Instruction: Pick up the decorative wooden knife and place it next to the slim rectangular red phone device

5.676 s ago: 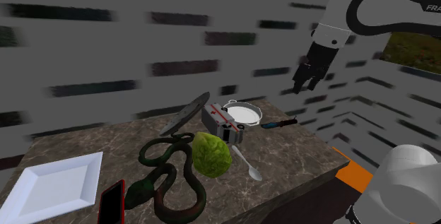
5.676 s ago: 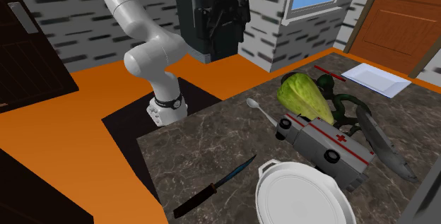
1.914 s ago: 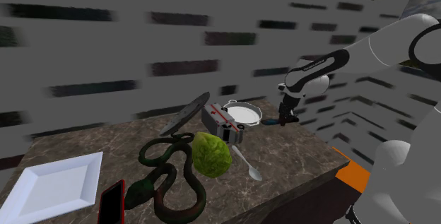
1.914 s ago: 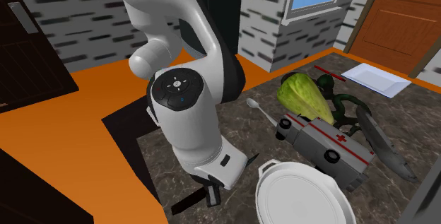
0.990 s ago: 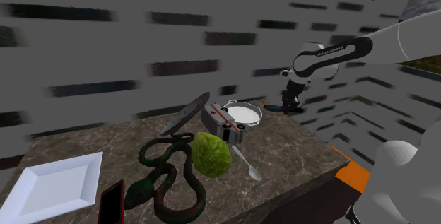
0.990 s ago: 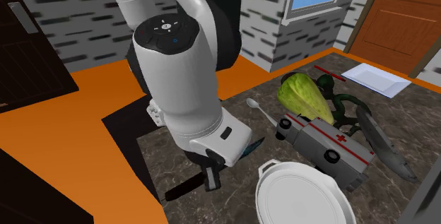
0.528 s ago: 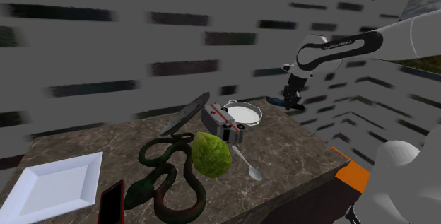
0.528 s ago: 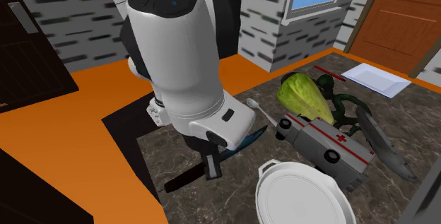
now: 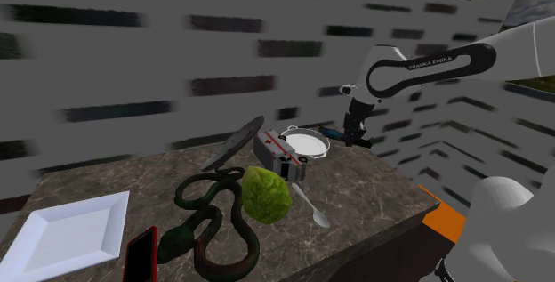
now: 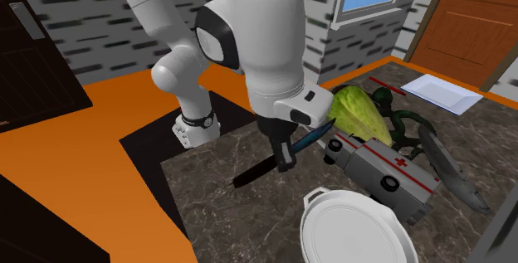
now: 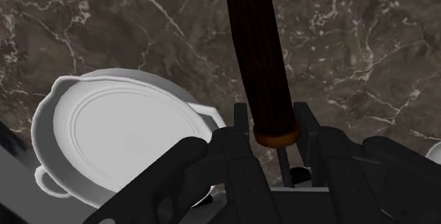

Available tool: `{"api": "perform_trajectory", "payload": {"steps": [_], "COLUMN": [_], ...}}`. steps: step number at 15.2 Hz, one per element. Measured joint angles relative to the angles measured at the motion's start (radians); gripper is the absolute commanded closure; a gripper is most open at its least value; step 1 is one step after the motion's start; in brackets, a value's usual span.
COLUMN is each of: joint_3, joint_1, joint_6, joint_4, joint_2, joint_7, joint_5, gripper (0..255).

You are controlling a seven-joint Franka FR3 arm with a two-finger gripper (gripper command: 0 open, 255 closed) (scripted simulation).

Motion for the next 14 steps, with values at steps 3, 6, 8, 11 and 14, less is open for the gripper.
{"api": "perform_trajectory", "payload": {"steps": [3,6,8,11,14], "joint_3": [0.068,0.121,0.16,0.21,0.264], "joint_1": [0.02,0.051,0.07,0.101,0.134], "joint_6": [-0.001,0.016,0.022,0.027,0.042], "joint_4": [-0.034,-0.046,-0.057,-0.051,-0.053], "joint_2": [-0.037,-0.031,-0.037,-0.027,-0.016], "joint_7": [0.089,0.162,0.214,0.28,0.354], "joint_5": [0.001,0.02,0.029,0.048,0.068], "gripper": [255,255,255,255,255]}}
